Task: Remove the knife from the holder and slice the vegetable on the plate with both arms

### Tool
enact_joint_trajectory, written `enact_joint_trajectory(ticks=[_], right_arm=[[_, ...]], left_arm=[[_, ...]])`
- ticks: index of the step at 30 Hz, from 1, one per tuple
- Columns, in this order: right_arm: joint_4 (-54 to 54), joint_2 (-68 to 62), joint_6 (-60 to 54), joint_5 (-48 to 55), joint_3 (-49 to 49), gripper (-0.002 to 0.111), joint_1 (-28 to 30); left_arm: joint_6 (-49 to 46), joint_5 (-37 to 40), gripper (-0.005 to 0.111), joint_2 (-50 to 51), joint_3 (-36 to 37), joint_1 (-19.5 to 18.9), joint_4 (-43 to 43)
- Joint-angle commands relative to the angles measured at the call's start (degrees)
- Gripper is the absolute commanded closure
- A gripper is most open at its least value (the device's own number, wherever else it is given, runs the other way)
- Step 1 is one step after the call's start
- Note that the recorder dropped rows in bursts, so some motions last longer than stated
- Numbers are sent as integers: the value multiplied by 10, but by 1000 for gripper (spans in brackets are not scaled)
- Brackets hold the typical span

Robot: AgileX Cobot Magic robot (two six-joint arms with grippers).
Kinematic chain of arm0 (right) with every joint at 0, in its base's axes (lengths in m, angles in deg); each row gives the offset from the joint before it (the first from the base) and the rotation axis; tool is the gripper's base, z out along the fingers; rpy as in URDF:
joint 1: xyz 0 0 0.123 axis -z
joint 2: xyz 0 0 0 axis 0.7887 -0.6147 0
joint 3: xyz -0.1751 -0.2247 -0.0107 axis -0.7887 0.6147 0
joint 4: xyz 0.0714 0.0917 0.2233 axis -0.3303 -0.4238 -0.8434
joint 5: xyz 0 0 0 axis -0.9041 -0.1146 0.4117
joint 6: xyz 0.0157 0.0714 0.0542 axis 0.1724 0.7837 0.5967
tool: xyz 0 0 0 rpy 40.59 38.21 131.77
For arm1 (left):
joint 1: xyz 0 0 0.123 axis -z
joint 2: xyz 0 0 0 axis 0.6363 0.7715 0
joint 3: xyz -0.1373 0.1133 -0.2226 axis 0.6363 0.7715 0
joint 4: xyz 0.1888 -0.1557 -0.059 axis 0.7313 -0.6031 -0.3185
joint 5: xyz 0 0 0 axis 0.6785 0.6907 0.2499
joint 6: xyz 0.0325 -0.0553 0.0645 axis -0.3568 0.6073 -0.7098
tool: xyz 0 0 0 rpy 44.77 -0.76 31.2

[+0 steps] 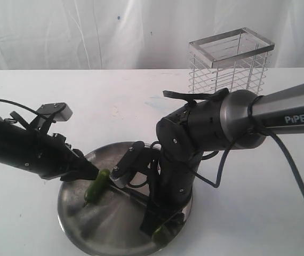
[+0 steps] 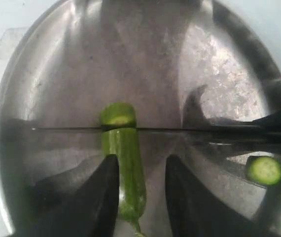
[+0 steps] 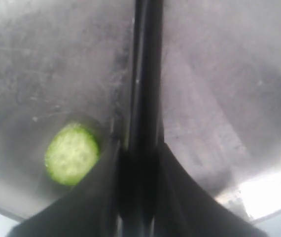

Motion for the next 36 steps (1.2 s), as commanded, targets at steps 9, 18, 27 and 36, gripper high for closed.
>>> enact_joint_trajectory(ticks=[9, 18, 27, 36], right_arm=[[5, 1, -4, 11, -2, 108, 1], [5, 1, -4, 7, -2, 108, 1], [5, 1, -4, 9, -2, 108, 1], [9, 1, -4, 7, -2, 108, 1]], left_arm=[[-57, -31, 69, -5, 16, 0, -122], [-128, -64, 69, 3, 12, 0, -187], [-140, -66, 92, 38, -2, 0, -196], [-158, -59, 107, 45, -3, 0, -202]])
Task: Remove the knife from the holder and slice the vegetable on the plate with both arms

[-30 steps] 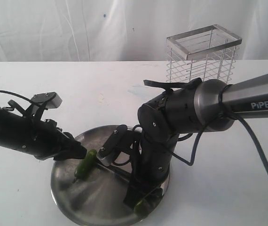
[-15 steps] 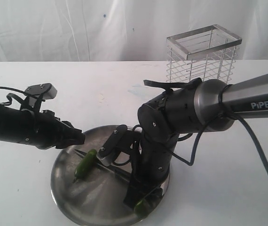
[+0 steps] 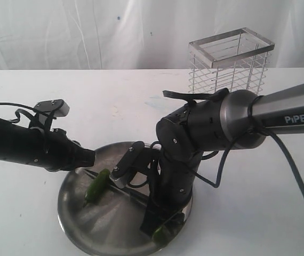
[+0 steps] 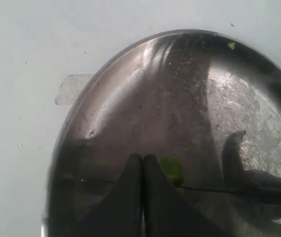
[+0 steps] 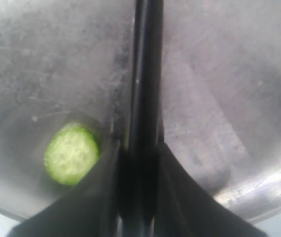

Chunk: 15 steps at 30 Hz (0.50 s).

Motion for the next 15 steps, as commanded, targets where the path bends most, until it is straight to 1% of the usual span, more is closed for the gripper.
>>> enact_joint_trajectory(ticks=[1, 5, 10, 12, 15], right_arm=[[5, 1, -4, 5, -2, 108, 1], [5, 1, -4, 5, -2, 108, 1], [5, 1, -4, 7, -2, 108, 1], [5, 1, -4, 8, -2, 108, 1], [5, 1, -4, 8, -2, 108, 1]], left_arm=[[-6, 11, 107, 8, -3, 0, -9], [-23, 11, 107, 21, -3, 0, -23], [-123, 16, 107, 67, -3, 0, -124], [-141, 38, 107, 92, -3, 0, -130], [-141, 56, 107, 110, -2, 0, -129]])
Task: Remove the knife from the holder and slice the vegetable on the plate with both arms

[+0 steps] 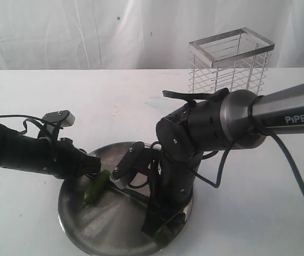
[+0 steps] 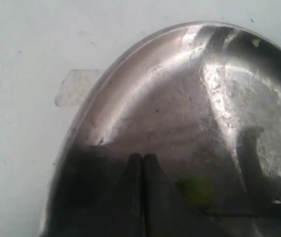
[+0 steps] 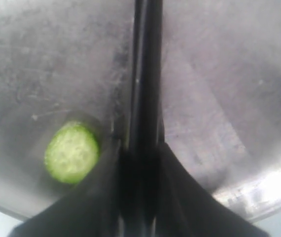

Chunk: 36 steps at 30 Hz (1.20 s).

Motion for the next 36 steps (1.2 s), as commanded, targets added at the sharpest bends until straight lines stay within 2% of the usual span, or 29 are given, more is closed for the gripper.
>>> enact_joint_trajectory(ticks=[1, 9, 16, 24, 28, 36], right_arm=[[4, 1, -4, 7, -2, 108, 1], [32, 1, 0, 30, -2, 108, 1], [120, 5, 60, 48, -2, 108, 1], [115, 42, 75, 31, -2, 108, 1], [94, 66, 77, 33, -2, 108, 1], [40, 74, 87, -1, 12, 108, 1]], left_arm=[[-19, 22, 107, 29, 5, 2, -6], [-4, -52, 107, -56, 5, 2, 29], [25, -52, 106, -135, 5, 2, 50], [65, -38, 74, -214, 11, 2, 66], [67, -42, 75, -275, 41, 2, 72], [98, -34, 79, -437, 159, 2, 60]])
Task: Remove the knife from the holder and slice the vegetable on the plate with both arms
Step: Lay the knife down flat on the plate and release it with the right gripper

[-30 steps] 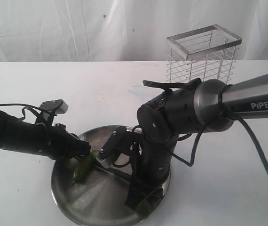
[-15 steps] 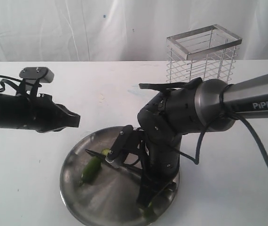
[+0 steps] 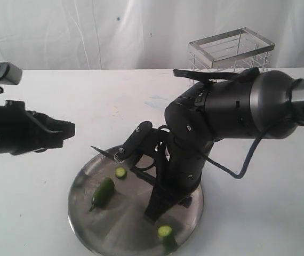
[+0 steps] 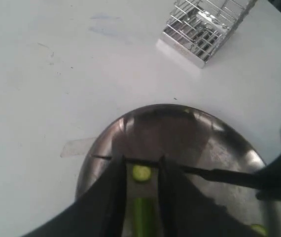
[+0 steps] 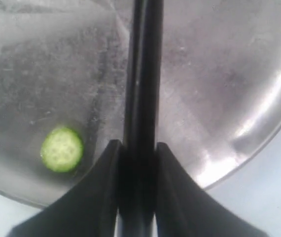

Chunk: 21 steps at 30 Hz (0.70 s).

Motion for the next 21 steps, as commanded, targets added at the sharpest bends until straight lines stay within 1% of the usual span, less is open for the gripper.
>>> enact_joint_trajectory(ticks=[1, 6, 12, 18, 21], right_arm=[[-38, 6, 11, -36, 14, 108, 1], [-106, 8, 11, -86, 53, 108, 1], [-127, 24, 11, -138, 100, 108, 1], [-128, 35, 11, -153, 105, 108, 1], [-128, 26, 9, -137, 95, 108, 1]], left_arm=[[36, 31, 79, -112, 67, 2, -13], [65, 39, 79, -251, 122, 2, -22], [109, 59, 79, -393, 175, 2, -20], [142, 62, 79, -467, 230, 2, -5], [139, 59, 79, -493, 278, 2, -2]])
